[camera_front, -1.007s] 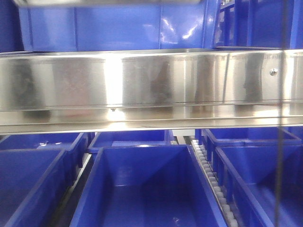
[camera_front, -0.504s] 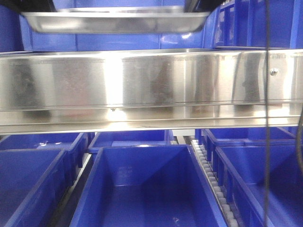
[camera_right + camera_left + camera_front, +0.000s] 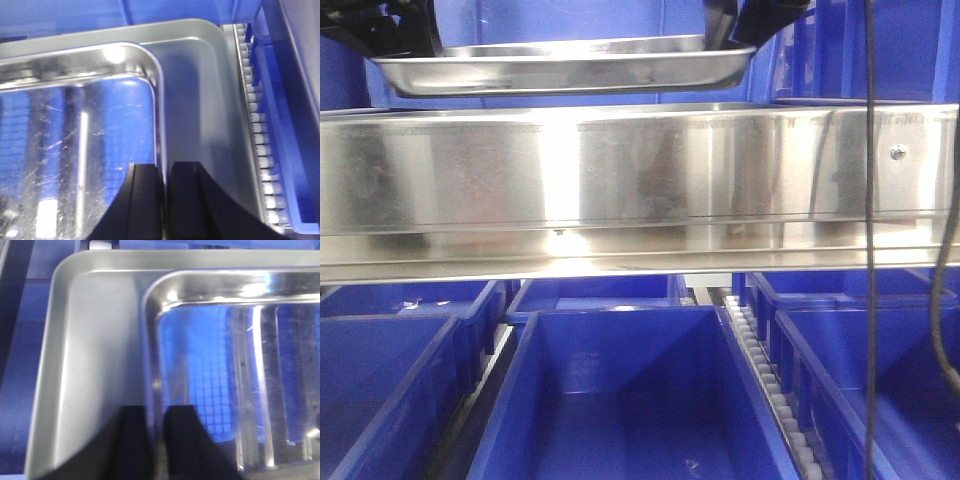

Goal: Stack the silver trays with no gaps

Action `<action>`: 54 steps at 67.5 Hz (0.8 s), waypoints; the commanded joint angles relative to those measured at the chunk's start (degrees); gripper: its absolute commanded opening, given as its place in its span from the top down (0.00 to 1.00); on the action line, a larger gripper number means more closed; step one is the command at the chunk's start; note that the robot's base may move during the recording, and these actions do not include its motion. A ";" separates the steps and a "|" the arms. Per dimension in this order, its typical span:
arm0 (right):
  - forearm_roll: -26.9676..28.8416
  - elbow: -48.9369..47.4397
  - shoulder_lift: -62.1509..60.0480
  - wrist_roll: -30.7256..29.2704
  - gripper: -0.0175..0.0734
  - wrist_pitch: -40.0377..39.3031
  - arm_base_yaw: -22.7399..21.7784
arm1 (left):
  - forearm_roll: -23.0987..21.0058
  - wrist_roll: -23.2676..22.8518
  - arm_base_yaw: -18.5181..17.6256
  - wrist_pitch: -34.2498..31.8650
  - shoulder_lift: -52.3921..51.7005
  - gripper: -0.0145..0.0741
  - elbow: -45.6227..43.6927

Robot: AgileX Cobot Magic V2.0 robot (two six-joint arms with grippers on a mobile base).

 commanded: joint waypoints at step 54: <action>-3.08 -0.87 -1.96 -0.35 0.72 -0.85 0.53 | 2.58 -4.72 0.94 1.26 -3.80 0.88 -1.33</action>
